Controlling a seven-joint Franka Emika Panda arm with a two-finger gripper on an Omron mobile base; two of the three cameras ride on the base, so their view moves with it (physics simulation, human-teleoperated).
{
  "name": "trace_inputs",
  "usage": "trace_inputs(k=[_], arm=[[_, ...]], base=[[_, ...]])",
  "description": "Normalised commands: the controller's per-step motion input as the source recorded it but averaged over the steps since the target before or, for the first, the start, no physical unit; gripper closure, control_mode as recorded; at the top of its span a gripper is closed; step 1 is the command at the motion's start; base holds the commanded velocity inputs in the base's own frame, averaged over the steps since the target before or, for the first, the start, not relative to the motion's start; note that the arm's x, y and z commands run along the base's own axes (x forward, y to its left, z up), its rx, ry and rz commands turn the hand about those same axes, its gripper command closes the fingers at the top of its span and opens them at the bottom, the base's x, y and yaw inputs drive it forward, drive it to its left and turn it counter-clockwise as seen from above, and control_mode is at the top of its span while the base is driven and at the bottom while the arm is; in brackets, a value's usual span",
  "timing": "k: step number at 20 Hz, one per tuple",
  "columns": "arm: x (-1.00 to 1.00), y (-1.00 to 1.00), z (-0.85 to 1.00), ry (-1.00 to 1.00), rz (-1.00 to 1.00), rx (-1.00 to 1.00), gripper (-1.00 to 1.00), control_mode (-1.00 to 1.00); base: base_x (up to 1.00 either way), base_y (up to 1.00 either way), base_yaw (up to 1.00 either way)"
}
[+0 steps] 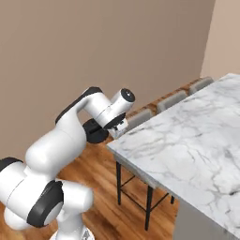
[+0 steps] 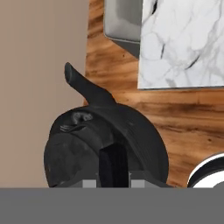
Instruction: The kettle is done boiling. Turn off the stove, then wait for 300 timesteps before moving the kettle to the dining table.
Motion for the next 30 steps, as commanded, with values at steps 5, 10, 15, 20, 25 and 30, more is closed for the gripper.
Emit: trace_inputs(k=[5,10,15,20,25,30], arm=[[0.0,0.0,0.0,0.0,0.0,0.0,1.0,1.0],[0.0,0.0,0.0,0.0,0.0,0.0,1.0,1.0],[0.0,0.0,0.0,0.0,0.0,0.0,1.0,1.0],[0.0,0.0,0.0,0.0,0.0,0.0,1.0,1.0],[0.0,0.0,0.0,0.0,0.0,0.0,1.0,1.0],[0.0,0.0,0.0,0.0,0.0,0.0,1.0,1.0]], base=[[0.26,0.28,-0.43],[0.39,0.45,-0.45],[0.41,0.49,-0.47],[0.42,0.43,-0.47],[0.44,0.43,-0.47],[0.42,0.44,-0.47]])
